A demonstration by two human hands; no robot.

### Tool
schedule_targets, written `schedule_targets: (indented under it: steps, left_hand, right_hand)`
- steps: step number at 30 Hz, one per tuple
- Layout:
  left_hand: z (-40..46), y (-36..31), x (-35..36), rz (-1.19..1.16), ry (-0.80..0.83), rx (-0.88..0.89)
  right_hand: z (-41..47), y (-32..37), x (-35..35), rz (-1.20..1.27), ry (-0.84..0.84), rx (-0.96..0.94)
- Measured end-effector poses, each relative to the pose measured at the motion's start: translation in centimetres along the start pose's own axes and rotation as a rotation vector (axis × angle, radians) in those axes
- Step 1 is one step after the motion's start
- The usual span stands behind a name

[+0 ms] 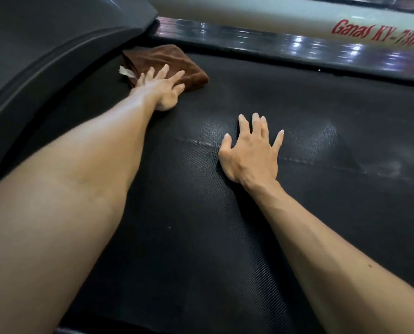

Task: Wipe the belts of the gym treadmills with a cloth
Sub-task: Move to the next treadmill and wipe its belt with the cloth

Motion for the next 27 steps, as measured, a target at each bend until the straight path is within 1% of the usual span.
schedule_targets:
  steps: [2,5,9,12,14,16,18,20,23,25,27]
  left_hand:
    - [-1.4,1.2,0.3,-0.024,-0.003,-0.028]
    - [-4.9,1.7,1.4,0.017,-0.034,-0.018]
    - [-9.1,-1.9,2.9,0.115,0.004,0.164]
    - [-7.3,-3.8,2.2,0.078,0.026,0.227]
    - [-4.6,-3.6,1.4,0.069,0.046,0.205]
    - [-1.7,-2.1,0.6,0.047,0.061,0.127]
    - [0.4,1.2,-0.1,0.019,0.056,0.012]
    - [0.1,4.3,0.0,0.014,0.063,-0.054]
    - [-5.1,6.4,1.6,0.005,0.047,-0.075]
    - [-11.0,6.0,2.9,0.021,0.034,-0.059]
    - [-17.8,5.3,4.3,0.019,0.062,-0.033]
  right_hand:
    - [-0.1,0.1,-0.1,0.004,0.005,0.004]
    - [-0.3,0.2,-0.2,0.001,0.009,0.002]
    - [-0.4,0.4,-0.3,-0.020,0.022,0.012]
    - [-0.3,0.6,-0.3,-0.020,0.019,0.008]
    - [-0.3,0.4,-0.2,-0.017,0.020,0.005]
    - [-0.1,0.2,-0.1,-0.017,0.011,0.006]
    - [0.0,0.1,0.0,-0.016,0.012,0.013]
    - [0.0,0.1,0.1,-0.016,0.014,0.015]
    - [-0.1,0.2,-0.1,-0.012,0.034,0.004]
    - [0.0,0.3,-0.3,-0.013,0.079,0.008]
    - [-0.3,0.2,-0.6,-0.030,0.159,0.001]
Point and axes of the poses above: each hand's wrist, its own z-axis towards the middle knuckle, its own x-axis out of the palm, y = z × x, the point moved 6 cm from there along z, towards the middle knuckle, and after that the axes turned 8 degrees about -x, right-handed, at the moved point
